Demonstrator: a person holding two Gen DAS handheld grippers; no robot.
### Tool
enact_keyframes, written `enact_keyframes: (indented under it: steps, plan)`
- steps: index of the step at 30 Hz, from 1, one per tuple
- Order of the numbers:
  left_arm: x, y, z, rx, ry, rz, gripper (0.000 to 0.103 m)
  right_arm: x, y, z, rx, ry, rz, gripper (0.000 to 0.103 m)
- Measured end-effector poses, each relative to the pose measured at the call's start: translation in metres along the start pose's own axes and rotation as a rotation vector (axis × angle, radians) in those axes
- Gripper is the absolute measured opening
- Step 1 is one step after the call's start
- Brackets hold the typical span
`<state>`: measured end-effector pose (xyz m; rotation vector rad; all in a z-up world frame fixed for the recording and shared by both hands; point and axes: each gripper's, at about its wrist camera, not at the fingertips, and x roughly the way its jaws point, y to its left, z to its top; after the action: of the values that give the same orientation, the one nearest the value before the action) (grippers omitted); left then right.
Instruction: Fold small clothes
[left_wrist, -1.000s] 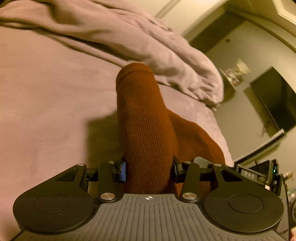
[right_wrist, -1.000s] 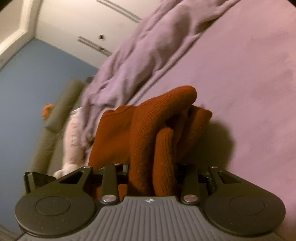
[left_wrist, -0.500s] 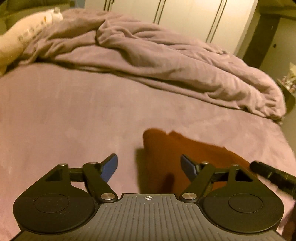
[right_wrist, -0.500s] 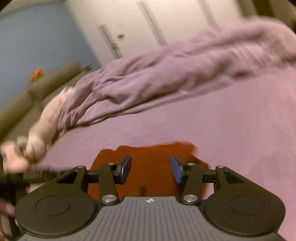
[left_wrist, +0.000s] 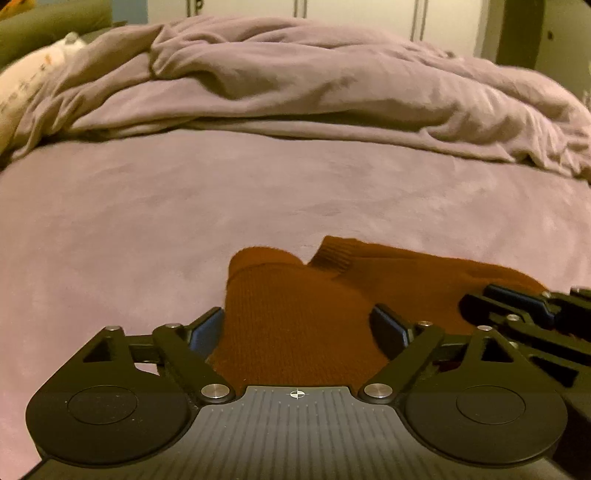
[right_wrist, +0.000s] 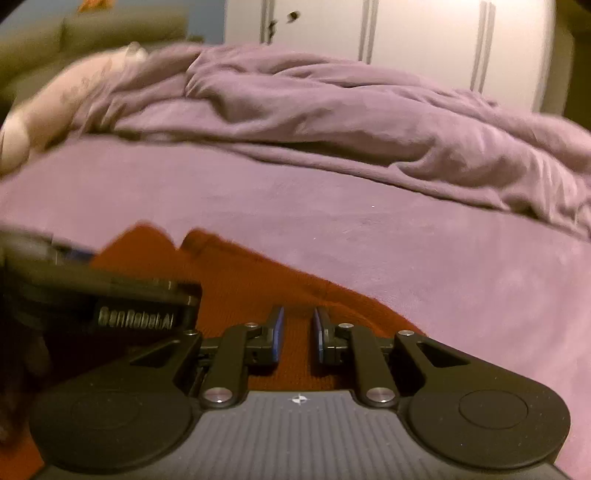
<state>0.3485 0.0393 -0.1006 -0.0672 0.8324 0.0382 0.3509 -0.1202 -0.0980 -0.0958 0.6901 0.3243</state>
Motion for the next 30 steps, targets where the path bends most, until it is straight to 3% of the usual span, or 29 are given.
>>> enact_keyframes:
  steps: [5,6,7,8,13,18,22,27,29,30]
  plan:
    - [-0.047,0.018,-0.001,-0.030,0.025,-0.049,0.092,-0.032,0.000,-0.007,0.008,-0.044,-0.010,0.016]
    - [-0.063,0.023,-0.006,-0.043,0.014,-0.068,0.092,-0.045,0.000,-0.011,0.011,-0.052,-0.017,0.020]
    - [-0.076,0.027,-0.013,-0.048,0.016,-0.076,0.092,-0.058,0.000,-0.017,0.023,-0.046,-0.036,0.038]
    - [-0.092,0.032,-0.023,-0.056,0.026,-0.081,0.092,-0.076,-0.003,-0.028,0.050,-0.039,-0.042,0.046]
    - [-0.126,0.039,-0.069,-0.069,0.047,-0.102,0.093,-0.139,-0.017,-0.083,0.109,-0.027,-0.048,0.046]
    - [-0.129,0.034,-0.072,-0.048,0.067,0.004,0.098,-0.166,-0.041,-0.108,0.219,-0.009,-0.110,0.050]
    - [-0.155,0.022,-0.075,0.008,0.067,0.064,0.097,-0.179,-0.037,-0.111,0.214,0.055,-0.277,0.048]
    - [-0.177,0.010,-0.099,0.025,0.145,0.043,0.101,-0.207,-0.023,-0.131,0.273,0.179,-0.114,0.056]
    - [-0.188,0.004,-0.107,0.041,0.155,0.047,0.101,-0.219,-0.012,-0.137,0.263,0.212,-0.079,0.075]
    - [-0.194,0.001,-0.110,0.048,0.158,0.050,0.101,-0.226,-0.007,-0.138,0.262,0.218,-0.079,0.079]
